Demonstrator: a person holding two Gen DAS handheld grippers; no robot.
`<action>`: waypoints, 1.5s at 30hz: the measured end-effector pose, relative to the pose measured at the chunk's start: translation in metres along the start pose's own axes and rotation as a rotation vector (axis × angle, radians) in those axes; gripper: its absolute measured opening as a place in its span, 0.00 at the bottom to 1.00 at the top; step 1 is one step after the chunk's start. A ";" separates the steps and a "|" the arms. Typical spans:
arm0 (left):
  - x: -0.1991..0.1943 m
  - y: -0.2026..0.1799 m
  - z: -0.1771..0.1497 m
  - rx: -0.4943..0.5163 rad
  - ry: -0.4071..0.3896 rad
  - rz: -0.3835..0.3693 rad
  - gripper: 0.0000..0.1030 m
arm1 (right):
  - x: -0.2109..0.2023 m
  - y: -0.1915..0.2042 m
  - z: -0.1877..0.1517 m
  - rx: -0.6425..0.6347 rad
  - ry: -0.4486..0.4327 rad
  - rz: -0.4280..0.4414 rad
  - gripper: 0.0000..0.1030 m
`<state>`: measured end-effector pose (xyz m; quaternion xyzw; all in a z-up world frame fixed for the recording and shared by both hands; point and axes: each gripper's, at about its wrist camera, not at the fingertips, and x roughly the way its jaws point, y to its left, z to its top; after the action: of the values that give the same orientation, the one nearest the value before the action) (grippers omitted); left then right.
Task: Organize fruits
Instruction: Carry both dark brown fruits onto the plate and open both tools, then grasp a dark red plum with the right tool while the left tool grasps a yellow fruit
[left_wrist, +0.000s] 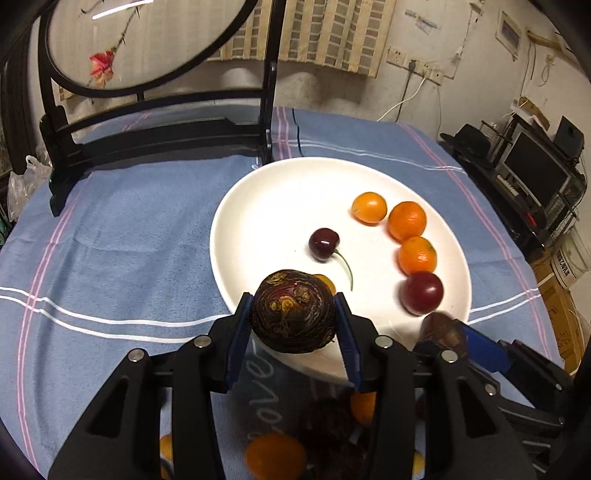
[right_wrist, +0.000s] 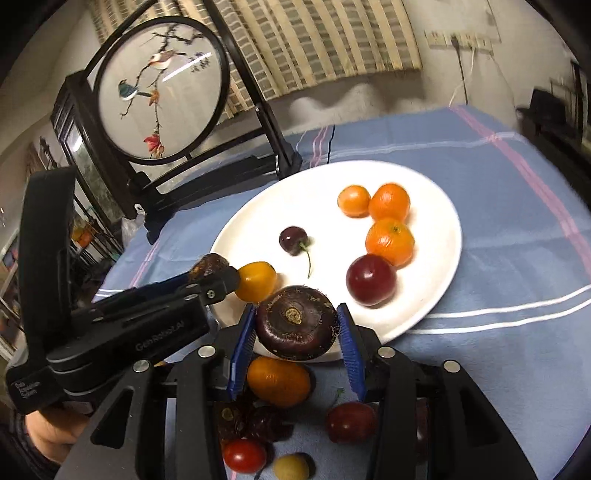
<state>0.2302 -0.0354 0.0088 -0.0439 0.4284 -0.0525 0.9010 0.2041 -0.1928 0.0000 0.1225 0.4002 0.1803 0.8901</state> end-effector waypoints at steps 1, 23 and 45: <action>0.000 0.000 0.000 -0.004 -0.005 0.000 0.52 | 0.001 -0.003 -0.001 0.010 -0.005 0.013 0.51; -0.062 0.035 -0.082 -0.044 -0.045 0.012 0.78 | -0.048 -0.014 -0.050 -0.022 -0.028 -0.108 0.57; -0.073 0.029 -0.103 -0.012 -0.012 -0.049 0.82 | -0.041 -0.037 -0.067 -0.027 0.004 -0.262 0.51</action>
<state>0.1065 -0.0010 -0.0037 -0.0602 0.4221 -0.0714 0.9017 0.1366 -0.2386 -0.0297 0.0570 0.4121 0.0682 0.9068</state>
